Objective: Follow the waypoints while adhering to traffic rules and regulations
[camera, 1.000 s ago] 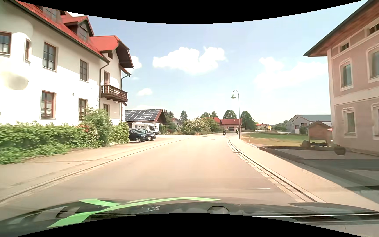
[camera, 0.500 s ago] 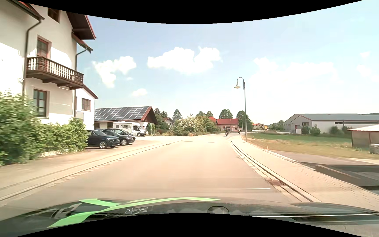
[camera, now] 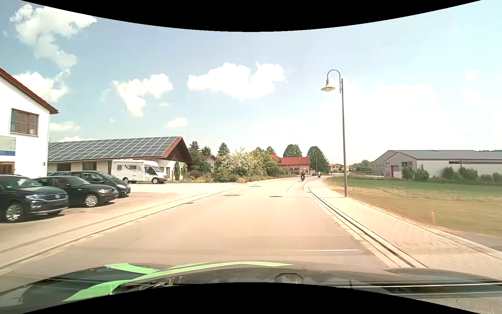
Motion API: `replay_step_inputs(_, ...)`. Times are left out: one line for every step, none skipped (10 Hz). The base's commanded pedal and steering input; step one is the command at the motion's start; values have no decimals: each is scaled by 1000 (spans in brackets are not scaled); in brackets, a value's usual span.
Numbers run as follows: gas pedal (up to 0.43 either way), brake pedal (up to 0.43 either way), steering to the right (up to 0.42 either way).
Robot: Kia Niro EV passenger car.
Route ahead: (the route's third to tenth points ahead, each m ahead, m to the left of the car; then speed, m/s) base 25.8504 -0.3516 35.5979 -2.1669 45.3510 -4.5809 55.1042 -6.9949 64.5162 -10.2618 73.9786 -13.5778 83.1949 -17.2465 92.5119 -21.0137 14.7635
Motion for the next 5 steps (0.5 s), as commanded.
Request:
replay_step_inputs(169,0,17)
replay_step_inputs(150,0,18)
replay_step_inputs(138,0,19)
replay_step_inputs(138,0,24)
replay_step_inputs(138,0,28)
